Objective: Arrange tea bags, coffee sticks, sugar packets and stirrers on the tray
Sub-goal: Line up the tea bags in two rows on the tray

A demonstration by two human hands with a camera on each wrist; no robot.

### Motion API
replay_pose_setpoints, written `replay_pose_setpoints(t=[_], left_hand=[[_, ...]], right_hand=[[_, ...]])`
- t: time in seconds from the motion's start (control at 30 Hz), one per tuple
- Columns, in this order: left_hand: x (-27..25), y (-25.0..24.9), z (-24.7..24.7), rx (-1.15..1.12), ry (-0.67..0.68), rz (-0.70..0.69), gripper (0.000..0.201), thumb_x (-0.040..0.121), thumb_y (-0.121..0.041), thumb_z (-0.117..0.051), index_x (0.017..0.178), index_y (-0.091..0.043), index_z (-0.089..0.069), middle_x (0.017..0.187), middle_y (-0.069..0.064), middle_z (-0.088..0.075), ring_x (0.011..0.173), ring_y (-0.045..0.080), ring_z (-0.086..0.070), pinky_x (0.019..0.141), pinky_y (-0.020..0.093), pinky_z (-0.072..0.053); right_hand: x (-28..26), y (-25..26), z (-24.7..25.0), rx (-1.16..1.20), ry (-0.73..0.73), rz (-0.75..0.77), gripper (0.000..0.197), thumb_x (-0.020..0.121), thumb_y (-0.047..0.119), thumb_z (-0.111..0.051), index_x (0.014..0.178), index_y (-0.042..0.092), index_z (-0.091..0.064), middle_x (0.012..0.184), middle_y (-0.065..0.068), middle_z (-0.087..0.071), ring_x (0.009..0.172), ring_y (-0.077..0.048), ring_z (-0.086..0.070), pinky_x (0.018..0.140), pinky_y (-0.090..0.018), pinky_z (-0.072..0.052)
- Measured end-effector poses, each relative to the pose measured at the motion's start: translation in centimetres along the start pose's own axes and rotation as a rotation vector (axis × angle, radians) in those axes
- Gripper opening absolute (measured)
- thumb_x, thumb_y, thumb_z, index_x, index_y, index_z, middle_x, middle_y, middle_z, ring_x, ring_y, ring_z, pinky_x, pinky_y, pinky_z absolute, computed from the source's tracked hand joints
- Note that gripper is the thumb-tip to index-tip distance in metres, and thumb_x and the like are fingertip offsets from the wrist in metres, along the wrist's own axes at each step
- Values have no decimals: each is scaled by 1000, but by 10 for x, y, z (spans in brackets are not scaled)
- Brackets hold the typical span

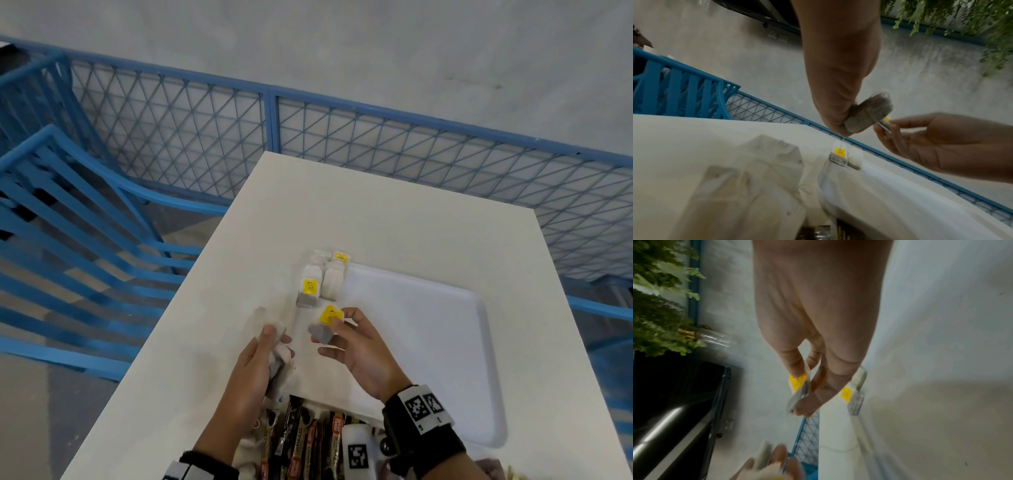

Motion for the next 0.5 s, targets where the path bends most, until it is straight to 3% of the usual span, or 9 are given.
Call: replay_pose_setpoints(t=[0.07,0.2,0.3,0.33,0.4,0.47,0.5], left_hand=[[0,0,2,-2,-23,5,46,95,-44,-40,95,-5,-64,65,9,-65,46,23,-43,36,23,-39],[-1,1,6,20,-72,7,42,94,-44,-43,93,-9,-66,64,2,-69,63,25,-49,45,23,-47],[-3,-1,7,34,-82,17,41,94,-44,-43,93,-10,-66,67,8,-66,62,28,-47,47,27,-43],[-4,-2,7,36,-81,20,42,94,-44,-42,93,-9,-66,70,13,-63,57,26,-45,45,27,-41],[-5,-2,8,46,-80,22,41,95,-44,-42,92,-11,-66,76,20,-58,55,26,-44,46,26,-40],[-4,-2,9,44,-88,21,40,94,-44,-42,91,-13,-67,78,20,-60,68,29,-49,54,29,-43],[-4,-2,10,38,-94,18,40,94,-44,-42,91,-13,-67,77,17,-63,73,29,-50,57,29,-44]], right_hand=[[6,1,9,45,-38,21,6,91,0,-50,94,6,-52,96,-18,-66,80,-25,-68,68,-25,-56],[20,3,24,10,-60,42,17,84,-11,-55,95,2,-56,92,-14,-69,86,-21,-68,80,-23,-55],[35,4,29,-143,-141,53,17,83,-10,-57,92,4,-61,93,-11,-68,89,-20,-64,91,-28,-51],[40,4,30,-178,-174,62,18,83,-10,-58,90,5,-62,91,-10,-68,87,-19,-63,90,-28,-51],[50,3,33,-250,-264,68,19,82,-10,-60,88,8,-60,86,-10,-67,79,-18,-61,75,-23,-53],[62,0,37,-356,-375,72,23,79,-6,-64,87,13,-57,87,-12,-66,75,-21,-58,65,-24,-50],[68,-3,39,-393,-412,78,25,78,-5,-67,85,16,-56,87,-12,-66,76,-23,-58,67,-28,-50]])
Point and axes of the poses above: each hand's wrist, its own x-axis towards the middle knuckle, its own z-axis out of the back of the hand, y = z × x, the point moved 2 cm from there along x, towards the middle knuckle
